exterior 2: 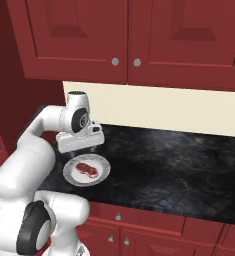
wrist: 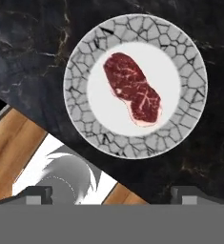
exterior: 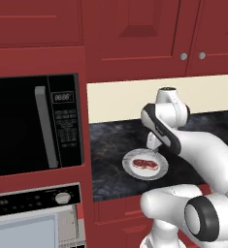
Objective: Place the steak on the bottom rack of the oven.
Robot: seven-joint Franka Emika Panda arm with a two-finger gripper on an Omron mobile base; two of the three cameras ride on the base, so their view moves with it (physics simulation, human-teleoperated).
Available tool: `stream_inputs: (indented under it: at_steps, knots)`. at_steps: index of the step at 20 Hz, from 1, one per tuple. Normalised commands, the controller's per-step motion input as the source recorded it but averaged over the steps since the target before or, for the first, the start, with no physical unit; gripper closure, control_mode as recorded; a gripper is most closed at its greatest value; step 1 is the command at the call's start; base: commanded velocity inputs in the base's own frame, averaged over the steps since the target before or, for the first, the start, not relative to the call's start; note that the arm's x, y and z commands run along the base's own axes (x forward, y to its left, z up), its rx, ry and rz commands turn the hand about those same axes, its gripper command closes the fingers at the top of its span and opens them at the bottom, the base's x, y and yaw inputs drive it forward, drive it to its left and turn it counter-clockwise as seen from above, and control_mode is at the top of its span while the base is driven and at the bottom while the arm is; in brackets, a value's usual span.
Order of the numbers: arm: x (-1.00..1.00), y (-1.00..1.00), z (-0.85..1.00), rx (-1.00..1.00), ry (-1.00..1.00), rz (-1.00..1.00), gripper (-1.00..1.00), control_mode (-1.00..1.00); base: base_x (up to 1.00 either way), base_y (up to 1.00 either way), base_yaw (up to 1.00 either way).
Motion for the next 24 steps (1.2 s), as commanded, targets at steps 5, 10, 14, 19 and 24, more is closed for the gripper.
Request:
stream_inputs:
  at_steps: [5,10,14,19,24]
  knots:
    - [0.03,-0.06,-0.75,-0.08,0.03,0.23,-1.00,-1.00,0.00,0.00,0.00]
    - [0.27,0.00,-0.35,0.01,0.01,0.17,-1.00,-1.00,0.00,0.00,0.00]
    - [0.34,0.00,-0.51,0.00,0.00,0.13,-1.00,-1.00,0.00,0.00,0.00]
    - [0.30,0.00,-0.36,0.00,0.00,0.06,-1.00,-1.00,0.00,0.00,0.00]
    - [0.20,0.00,-0.25,0.00,0.00,0.05,-1.00,-1.00,0.00,0.00,0.00]
